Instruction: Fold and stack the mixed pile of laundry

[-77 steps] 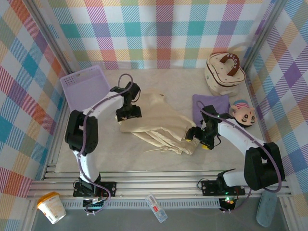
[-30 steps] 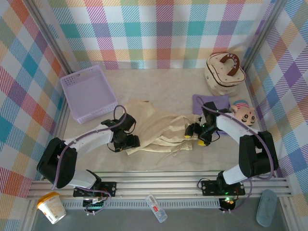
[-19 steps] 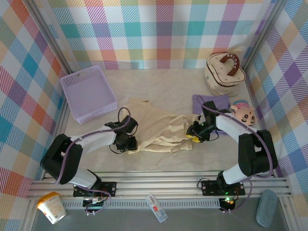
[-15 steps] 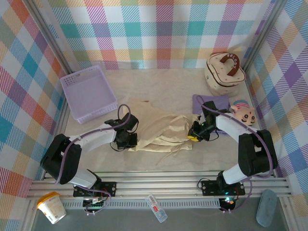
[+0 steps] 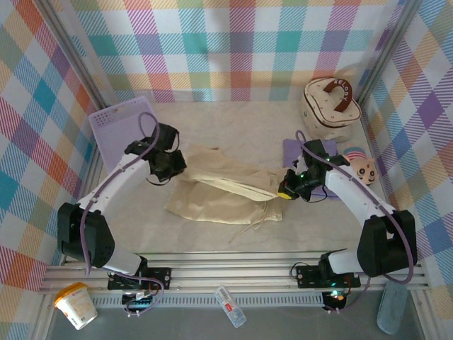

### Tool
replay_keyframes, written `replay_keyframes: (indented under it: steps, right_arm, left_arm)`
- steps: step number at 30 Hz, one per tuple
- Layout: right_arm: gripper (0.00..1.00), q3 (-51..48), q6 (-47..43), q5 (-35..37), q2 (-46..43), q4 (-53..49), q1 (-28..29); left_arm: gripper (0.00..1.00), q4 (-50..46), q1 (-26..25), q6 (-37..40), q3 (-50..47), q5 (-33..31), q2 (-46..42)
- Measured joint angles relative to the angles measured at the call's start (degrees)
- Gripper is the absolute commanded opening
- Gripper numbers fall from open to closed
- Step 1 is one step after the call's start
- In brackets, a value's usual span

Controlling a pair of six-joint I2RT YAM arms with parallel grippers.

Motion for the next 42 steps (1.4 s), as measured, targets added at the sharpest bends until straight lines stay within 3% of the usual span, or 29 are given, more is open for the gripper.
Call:
replay_keyframes:
  steps: [3, 4, 6, 7, 8, 9, 12, 17, 20, 28, 35, 37, 42]
  right_arm:
    - [0.03, 0.2, 1.7, -1.4, -0.7, 0.3, 3.0]
    - [0.09, 0.0, 2.1, -1.5, -0.7, 0.5, 4.1]
    - [0.14, -1.6, 3.0, -1.8, -0.7, 1.4, 6.1]
    - [0.22, -3.0, 3.2, -1.8, -0.7, 1.9, 6.5]
    - [0.37, -4.6, 3.4, -1.5, -0.3, 1.9, 6.6]
    - [0.50, -6.1, 4.0, -1.5, 0.2, 1.8, 6.5]
    - [0.76, -9.1, 3.9, -1.8, 1.6, 1.0, 6.3]
    - [0.95, -7.2, 2.1, 1.8, -2.0, -1.8, 5.8]
    - [1.00, -5.8, 1.0, 4.8, -4.1, -1.1, 4.8]
    - [0.99, -5.8, 1.1, 11.3, 5.1, 7.3, 4.6]
    - [0.99, -3.4, 4.1, 16.0, 15.1, 12.7, 11.0]
    - [0.86, -1.7, 5.0, 17.5, 17.3, 11.5, 11.8]
    - [0.34, 0.9, 7.0, 21.1, 19.9, 6.5, 12.1]
  left_arm:
    - [0.00, -0.7, 3.0, 1.6, 0.0, 0.9, 1.7]
    - [0.00, -0.7, 3.7, 2.0, -0.1, 1.0, 2.4]
    - [0.18, -0.4, 4.7, 2.8, -0.9, 1.4, 4.2]
    - [0.30, -0.3, 4.8, 3.1, -1.6, 1.7, 5.0]
    - [0.46, -0.3, 4.9, 3.2, -2.3, 1.6, 6.1]
    - [0.55, -0.3, 5.0, 3.3, -3.1, 1.6, 7.6]
    - [0.69, -1.1, 5.5, 2.7, -4.9, 0.5, 10.3]
    - [0.70, -4.4, 5.6, 2.6, -3.1, -1.5, 8.4]
    - [0.67, -5.0, 4.8, 2.6, 1.7, -0.7, 6.6]
    - [0.61, 2.0, -2.4, 1.7, 6.9, 4.1, 9.6]
    - [0.60, 4.4, -3.5, 3.3, 5.3, 5.1, 19.7]
    - [0.60, 4.2, -3.5, 4.5, 5.2, 4.7, 21.0]
    - [0.59, 3.9, -3.5, 7.0, 4.7, 4.4, 22.2]
